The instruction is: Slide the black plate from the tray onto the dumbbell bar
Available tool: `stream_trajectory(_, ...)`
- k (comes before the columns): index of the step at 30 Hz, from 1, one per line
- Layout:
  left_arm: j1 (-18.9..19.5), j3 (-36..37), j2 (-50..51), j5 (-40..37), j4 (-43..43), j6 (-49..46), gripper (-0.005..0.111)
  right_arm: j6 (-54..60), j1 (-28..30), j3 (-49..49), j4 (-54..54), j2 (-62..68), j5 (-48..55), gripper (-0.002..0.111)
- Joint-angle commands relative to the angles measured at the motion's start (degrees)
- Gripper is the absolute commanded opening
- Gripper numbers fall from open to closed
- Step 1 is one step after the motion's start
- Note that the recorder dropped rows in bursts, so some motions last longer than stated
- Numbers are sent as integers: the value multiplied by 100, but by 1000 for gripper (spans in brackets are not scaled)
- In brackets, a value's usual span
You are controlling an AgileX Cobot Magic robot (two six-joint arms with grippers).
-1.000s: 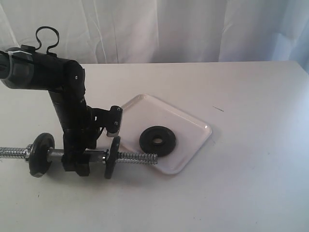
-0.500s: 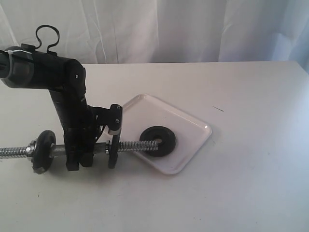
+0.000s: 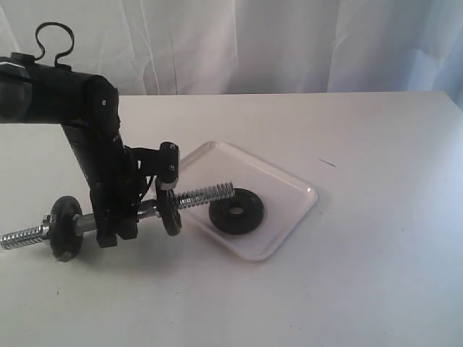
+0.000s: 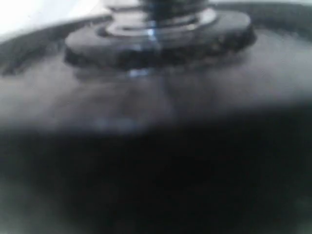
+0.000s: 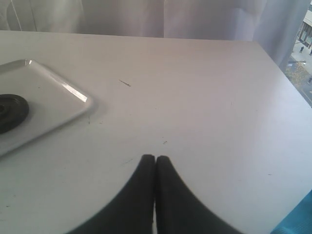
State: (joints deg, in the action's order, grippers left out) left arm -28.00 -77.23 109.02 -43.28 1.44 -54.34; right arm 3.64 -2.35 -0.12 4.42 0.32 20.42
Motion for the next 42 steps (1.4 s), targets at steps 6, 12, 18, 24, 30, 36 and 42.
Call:
stream_trajectory(6, -2, -112, -910, -111, 463, 539, 0, 35, 13, 12, 1, -32, -31, 0)
stream_trajectory(12, -2, -101, -1231, 29, 472, 1000, 0, 35, 13, 12, 1, -32, -31, 0)
stream_trajectory(18, -2, 189, -1485, 57, 472, 1407, 0, 73, 13, 12, -6, -32, -31, 0)
stream_trajectory(24, -2, 698, -1796, 39, 472, 1526, 0, 43, 13, 12, -11, -32, -276, 0)
stream_trajectory(30, -2, 1168, -2268, 393, 472, 1828, 0, -1805, 13, 12, 2335, -32, -1602, 0)
stream_trajectory(36, -2, 1450, -2576, 599, 472, 2007, 0, -1930, 13, 12, 2416, -32, -2402, 0)
stream_trajectory(42, -2, 1696, -2721, 747, 462, 2020, 0, -1959, 13, 12, 2429, -32, -2543, 0)
